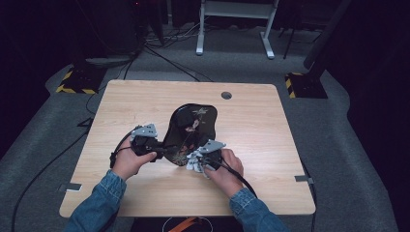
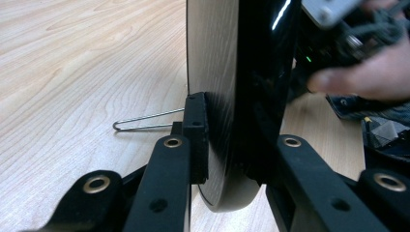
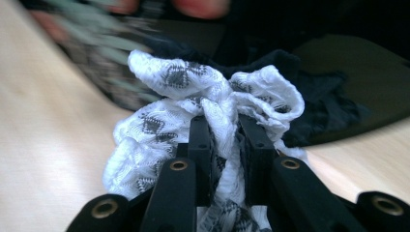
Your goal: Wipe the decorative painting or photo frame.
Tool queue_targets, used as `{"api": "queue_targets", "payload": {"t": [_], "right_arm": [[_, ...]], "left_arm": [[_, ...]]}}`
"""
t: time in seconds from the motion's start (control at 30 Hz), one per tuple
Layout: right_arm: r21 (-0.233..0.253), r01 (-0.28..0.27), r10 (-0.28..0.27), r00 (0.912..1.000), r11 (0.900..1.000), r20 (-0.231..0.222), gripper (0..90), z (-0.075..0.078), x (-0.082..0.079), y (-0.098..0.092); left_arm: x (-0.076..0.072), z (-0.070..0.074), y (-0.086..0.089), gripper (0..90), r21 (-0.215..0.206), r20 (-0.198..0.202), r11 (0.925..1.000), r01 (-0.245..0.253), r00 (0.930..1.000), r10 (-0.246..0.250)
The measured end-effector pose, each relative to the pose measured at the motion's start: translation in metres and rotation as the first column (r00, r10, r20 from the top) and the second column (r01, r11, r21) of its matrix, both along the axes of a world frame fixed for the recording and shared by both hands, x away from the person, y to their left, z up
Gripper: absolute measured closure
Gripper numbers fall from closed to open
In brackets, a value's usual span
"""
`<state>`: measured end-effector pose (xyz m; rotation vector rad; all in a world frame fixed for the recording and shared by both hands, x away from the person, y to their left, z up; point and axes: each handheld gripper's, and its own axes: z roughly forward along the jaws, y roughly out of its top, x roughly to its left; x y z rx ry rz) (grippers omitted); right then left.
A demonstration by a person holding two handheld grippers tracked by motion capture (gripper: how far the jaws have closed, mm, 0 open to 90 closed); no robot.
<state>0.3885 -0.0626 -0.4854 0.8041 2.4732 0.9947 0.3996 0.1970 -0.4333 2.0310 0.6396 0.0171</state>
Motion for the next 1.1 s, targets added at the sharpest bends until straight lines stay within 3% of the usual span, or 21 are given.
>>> {"api": "queue_targets", "payload": {"t": [0.1, 0.23, 0.5, 0.77, 0.83, 0.93, 1.1], "right_arm": [[-0.010, -0.035, 0.035, 0.9994, 0.999, -0.002, 78.5, -0.001, -0.007, 0.011], [-0.003, -0.035, 0.035, 0.9993, 0.999, -0.013, 78.6, -0.002, -0.006, 0.011], [-0.017, 0.042, -0.043, 0.9989, 0.999, -0.021, 78.7, -0.004, 0.009, -0.011], [-0.023, 0.117, -0.118, 0.9930, 0.993, -0.011, 78.7, -0.003, 0.023, -0.033], [-0.032, 0.138, -0.138, 0.9904, 0.990, 0.000, 78.6, -0.002, 0.025, -0.040], [-0.034, 0.143, -0.143, 0.9896, 0.989, 0.010, 78.6, 0.001, 0.024, -0.045], [0.050, 0.151, -0.153, 0.9879, 0.987, 0.029, 78.7, 0.025, 0.014, -0.066]], "left_arm": [[0.000, 0.000, 0.000, 77.1, 0.000, -0.002, 1.0000, -0.003, 1.0000, 0.003], [0.000, 0.000, 0.000, 77.0, -0.001, -0.001, 1.0000, -0.002, 1.0000, 0.002], [0.000, 0.000, 0.000, 76.5, -0.003, -0.002, 1.0000, 0.003, 1.0000, -0.003], [0.000, 0.000, 0.000, 77.3, -0.004, -0.003, 1.0000, -0.005, 1.0000, 0.005], [-0.002, 0.002, -0.001, 80.1, 0.028, 0.013, 0.9985, -0.046, 0.9989, 0.046], [-0.002, 0.002, -0.001, 80.3, 0.027, 0.013, 0.9982, -0.054, 0.9985, 0.053], [-0.002, 0.002, -0.002, 80.3, 0.029, 0.019, 0.9981, -0.054, 0.9984, 0.054]]}}
